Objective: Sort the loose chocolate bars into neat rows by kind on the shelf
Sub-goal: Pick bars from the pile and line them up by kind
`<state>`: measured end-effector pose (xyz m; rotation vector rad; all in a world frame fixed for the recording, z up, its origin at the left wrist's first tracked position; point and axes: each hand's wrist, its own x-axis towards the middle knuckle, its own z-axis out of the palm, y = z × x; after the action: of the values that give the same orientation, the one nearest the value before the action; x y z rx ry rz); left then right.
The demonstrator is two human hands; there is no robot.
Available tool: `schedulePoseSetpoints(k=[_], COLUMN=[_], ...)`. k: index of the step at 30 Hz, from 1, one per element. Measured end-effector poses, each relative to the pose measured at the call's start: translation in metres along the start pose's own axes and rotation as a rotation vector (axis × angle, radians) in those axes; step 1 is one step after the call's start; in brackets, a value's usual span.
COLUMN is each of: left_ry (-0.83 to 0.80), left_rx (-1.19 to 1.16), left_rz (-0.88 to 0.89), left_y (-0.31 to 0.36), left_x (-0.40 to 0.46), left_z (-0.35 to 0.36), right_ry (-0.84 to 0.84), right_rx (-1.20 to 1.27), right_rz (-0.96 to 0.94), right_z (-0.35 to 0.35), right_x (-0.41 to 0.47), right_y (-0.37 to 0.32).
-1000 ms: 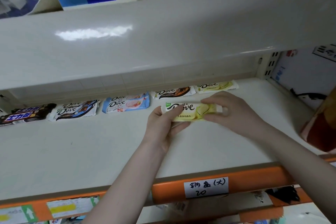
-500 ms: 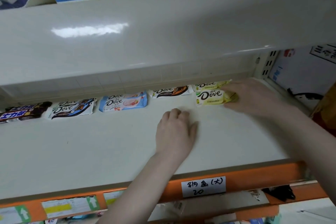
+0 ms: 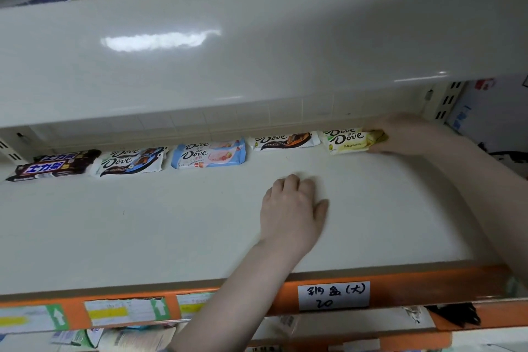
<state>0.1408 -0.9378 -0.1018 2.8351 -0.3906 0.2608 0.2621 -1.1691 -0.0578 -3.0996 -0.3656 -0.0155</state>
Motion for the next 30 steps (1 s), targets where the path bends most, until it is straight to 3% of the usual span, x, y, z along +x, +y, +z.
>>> schedulePoseSetpoints(k=[12,16,30], left_ry=[-0.017,-0.059,0.195], left_rx=[-0.007,0.039,0.085], left_rz=[-0.028,-0.065,-0.433], left_y=[0.003,0.0,-0.088], left_x=[0.0,-0.004,-0.092], left_z=[-0.006,-0.008,-0.06], right_ry=[0.027,0.172,0.248], right_rx=[0.14,0.125,0.193], right_rz=[0.011,0.034,-0.119], right_z=[0.015,0.009,0.026], right_x=[-0.004,-0.026,-0.113], right_y=[-0.001,-0.016,-0.222])
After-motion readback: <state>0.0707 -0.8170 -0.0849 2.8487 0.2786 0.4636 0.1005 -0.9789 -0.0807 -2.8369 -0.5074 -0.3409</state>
